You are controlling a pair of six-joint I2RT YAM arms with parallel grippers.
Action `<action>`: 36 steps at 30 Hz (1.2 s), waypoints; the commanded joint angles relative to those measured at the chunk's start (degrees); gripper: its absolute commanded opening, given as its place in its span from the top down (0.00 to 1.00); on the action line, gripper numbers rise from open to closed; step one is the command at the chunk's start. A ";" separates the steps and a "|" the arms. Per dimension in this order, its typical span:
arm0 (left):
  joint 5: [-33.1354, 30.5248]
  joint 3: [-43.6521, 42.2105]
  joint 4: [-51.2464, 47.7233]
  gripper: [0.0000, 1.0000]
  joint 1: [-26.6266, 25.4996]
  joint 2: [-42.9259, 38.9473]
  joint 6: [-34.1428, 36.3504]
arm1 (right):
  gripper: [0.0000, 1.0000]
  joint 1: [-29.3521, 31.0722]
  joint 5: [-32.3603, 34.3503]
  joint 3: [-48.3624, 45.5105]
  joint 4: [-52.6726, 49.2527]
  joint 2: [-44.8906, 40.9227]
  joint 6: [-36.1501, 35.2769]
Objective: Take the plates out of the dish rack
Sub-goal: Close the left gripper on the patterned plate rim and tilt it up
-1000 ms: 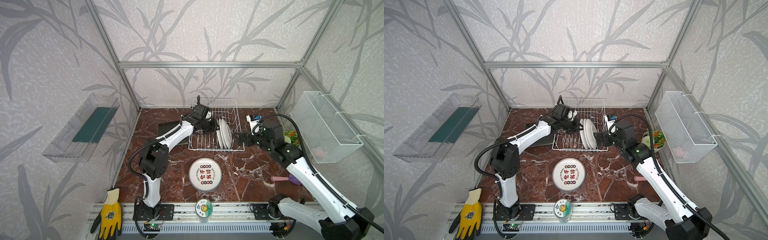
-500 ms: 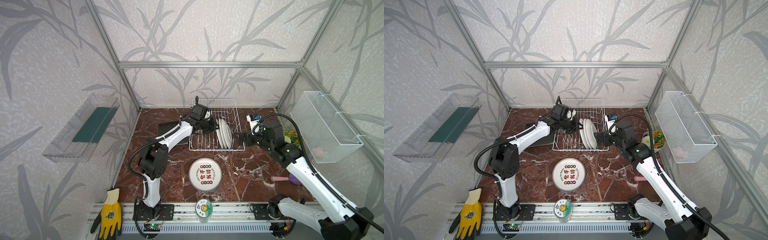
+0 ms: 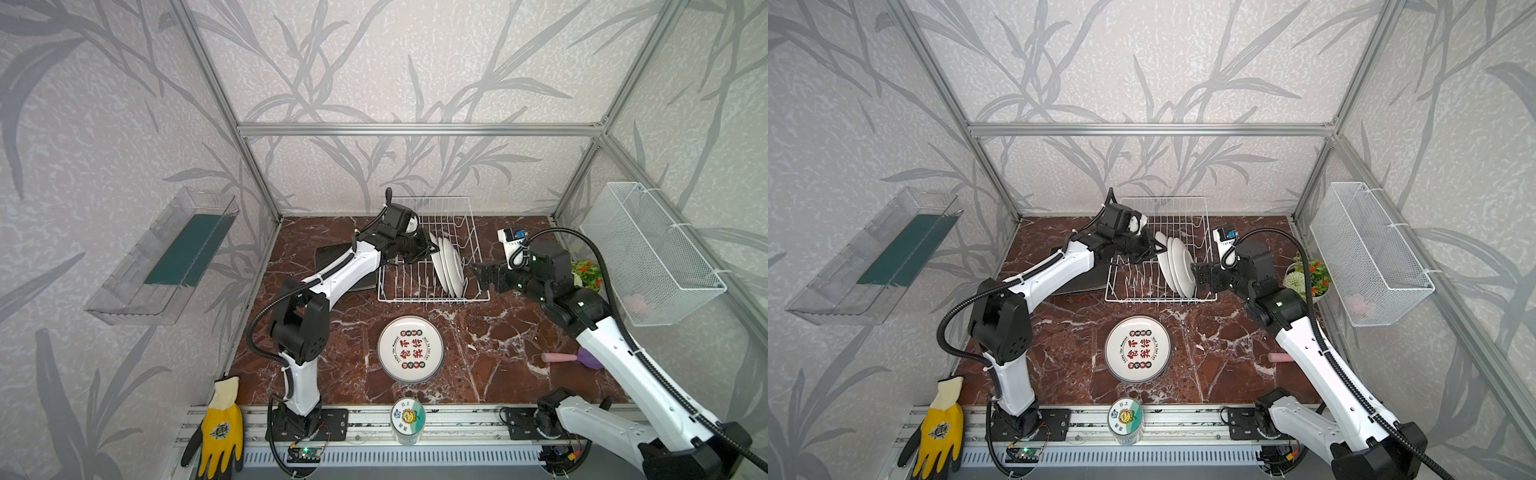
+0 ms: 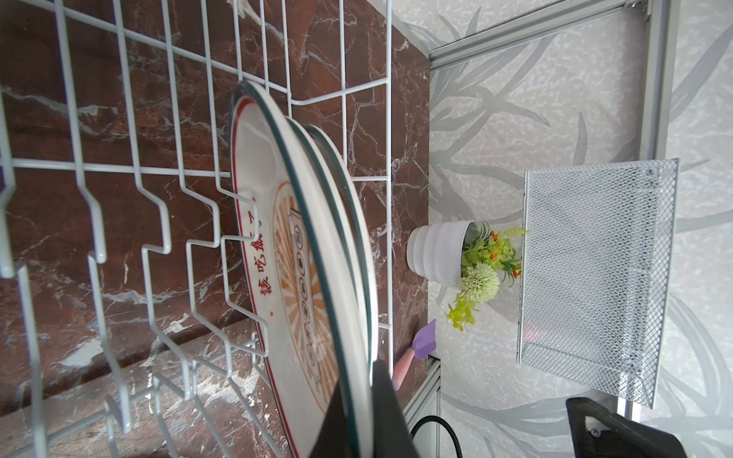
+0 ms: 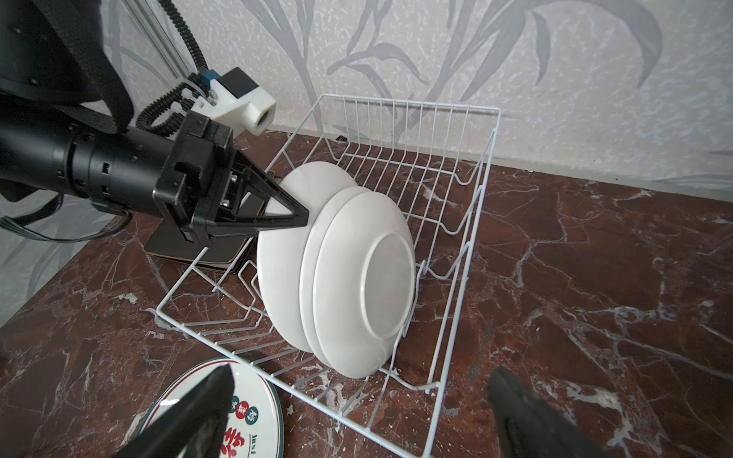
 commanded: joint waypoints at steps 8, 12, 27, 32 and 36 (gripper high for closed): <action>-0.59 3.34 -2.36 1.00 1.07 -5.85 1.33 | 0.01 -0.30 0.42 -0.53 -0.51 -1.33 0.46; -0.99 3.06 -2.67 1.00 1.45 -6.75 1.49 | 0.01 -0.31 0.35 -0.78 -0.37 -1.38 0.89; -2.32 1.91 -2.77 1.00 3.25 -10.13 2.47 | 0.01 -0.31 -0.24 -2.17 1.37 -1.90 2.98; -2.88 2.27 -3.88 1.00 3.46 -10.75 3.70 | 0.01 -0.31 -0.41 -2.27 1.39 -2.16 3.45; -4.20 2.94 -5.63 1.00 3.86 -11.69 5.50 | 0.01 -0.31 -0.66 -2.19 1.63 -2.42 3.88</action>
